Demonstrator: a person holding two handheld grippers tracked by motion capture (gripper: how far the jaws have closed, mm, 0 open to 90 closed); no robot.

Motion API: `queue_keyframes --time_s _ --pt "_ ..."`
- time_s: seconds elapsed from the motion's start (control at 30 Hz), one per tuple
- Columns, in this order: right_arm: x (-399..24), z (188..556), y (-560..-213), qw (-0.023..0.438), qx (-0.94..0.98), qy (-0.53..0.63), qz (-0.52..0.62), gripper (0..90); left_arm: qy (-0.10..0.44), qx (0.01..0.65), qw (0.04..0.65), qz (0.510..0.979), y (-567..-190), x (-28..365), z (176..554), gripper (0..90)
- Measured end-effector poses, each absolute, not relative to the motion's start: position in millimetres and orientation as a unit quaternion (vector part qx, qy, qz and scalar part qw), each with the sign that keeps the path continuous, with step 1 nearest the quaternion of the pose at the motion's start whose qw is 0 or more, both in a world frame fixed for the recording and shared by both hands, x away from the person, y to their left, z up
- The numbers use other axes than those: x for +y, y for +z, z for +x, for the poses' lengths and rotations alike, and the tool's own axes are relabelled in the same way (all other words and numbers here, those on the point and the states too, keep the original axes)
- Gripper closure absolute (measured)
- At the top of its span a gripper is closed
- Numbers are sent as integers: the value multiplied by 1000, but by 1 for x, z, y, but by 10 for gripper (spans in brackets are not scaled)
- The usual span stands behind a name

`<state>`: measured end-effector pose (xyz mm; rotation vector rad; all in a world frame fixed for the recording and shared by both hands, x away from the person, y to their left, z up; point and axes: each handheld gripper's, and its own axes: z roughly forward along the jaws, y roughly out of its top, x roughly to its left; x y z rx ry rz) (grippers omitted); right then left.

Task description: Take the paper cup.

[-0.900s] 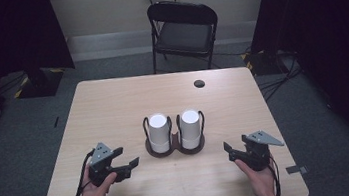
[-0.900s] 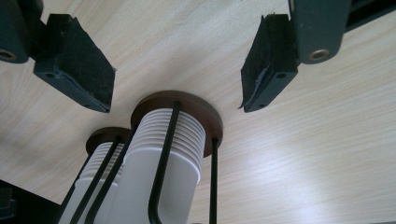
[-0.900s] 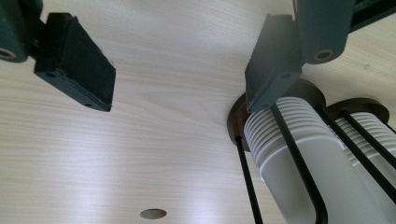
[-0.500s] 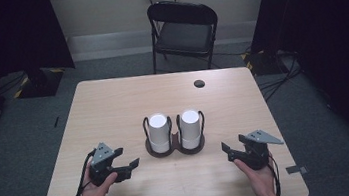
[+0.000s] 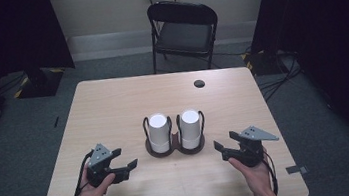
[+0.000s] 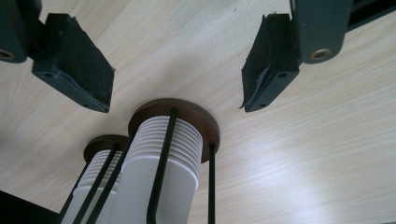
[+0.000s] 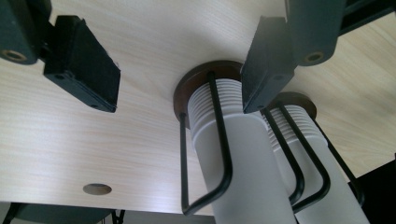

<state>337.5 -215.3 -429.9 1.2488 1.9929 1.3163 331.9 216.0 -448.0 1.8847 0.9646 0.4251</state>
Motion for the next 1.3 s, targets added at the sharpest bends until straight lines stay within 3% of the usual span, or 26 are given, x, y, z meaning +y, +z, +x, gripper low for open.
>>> queue_keyframes --time_s 1.3 --pt "-181 374 -399 195 736 518 390 296 171 393 467 774 -449 211 337 242"
